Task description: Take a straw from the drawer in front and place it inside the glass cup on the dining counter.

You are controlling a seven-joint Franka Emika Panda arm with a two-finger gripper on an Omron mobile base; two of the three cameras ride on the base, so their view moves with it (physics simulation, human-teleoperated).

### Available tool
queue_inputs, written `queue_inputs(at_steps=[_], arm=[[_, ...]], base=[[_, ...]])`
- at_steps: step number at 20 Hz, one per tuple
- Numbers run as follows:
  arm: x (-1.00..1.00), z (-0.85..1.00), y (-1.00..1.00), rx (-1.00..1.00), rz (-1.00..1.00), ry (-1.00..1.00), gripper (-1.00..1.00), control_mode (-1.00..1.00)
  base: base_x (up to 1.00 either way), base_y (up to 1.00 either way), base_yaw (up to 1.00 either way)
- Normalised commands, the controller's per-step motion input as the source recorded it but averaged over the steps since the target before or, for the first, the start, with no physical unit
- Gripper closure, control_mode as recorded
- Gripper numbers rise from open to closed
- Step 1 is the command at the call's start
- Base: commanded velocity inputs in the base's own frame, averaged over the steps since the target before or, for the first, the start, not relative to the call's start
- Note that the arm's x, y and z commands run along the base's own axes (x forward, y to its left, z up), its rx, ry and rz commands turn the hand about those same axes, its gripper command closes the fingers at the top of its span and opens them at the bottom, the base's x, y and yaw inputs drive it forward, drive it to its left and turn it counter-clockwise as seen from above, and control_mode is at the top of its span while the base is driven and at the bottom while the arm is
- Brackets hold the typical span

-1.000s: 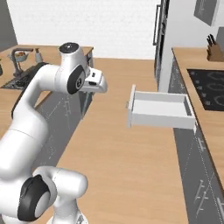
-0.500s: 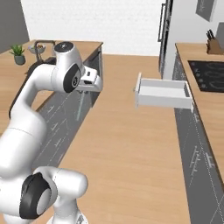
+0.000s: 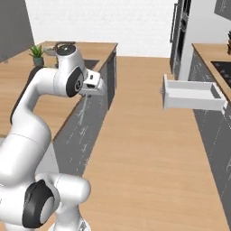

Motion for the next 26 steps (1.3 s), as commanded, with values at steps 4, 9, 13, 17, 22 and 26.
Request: queue_inputs(at_steps=[4, 9, 13, 17, 22, 26], arm=[[0.00, 0.00, 0.00, 0.00, 0.00, 0.00, 1.00, 1.00], [0.00, 0.00, 0.00, 0.00, 0.00, 0.00, 1.00, 1.00], [0.00, 0.00, 0.00, 0.00, 0.00, 0.00, 1.00, 1.00], [0.00, 0.00, 0.00, 0.00, 0.00, 0.00, 1.00, 1.00], [0.00, 0.00, 0.00, 0.00, 0.00, 0.00, 1.00, 1.00], [0.00, 0.00, 0.00, 0.00, 0.00, 0.00, 1.00, 1.00]], base=[[0.00, 1.00, -0.09], [-0.04, 1.00, -0.07], [-0.15, 1.00, -0.07], [-0.15, 1.00, -0.06], [-0.13, 1.00, -0.07], [-0.15, 1.00, -0.07]])
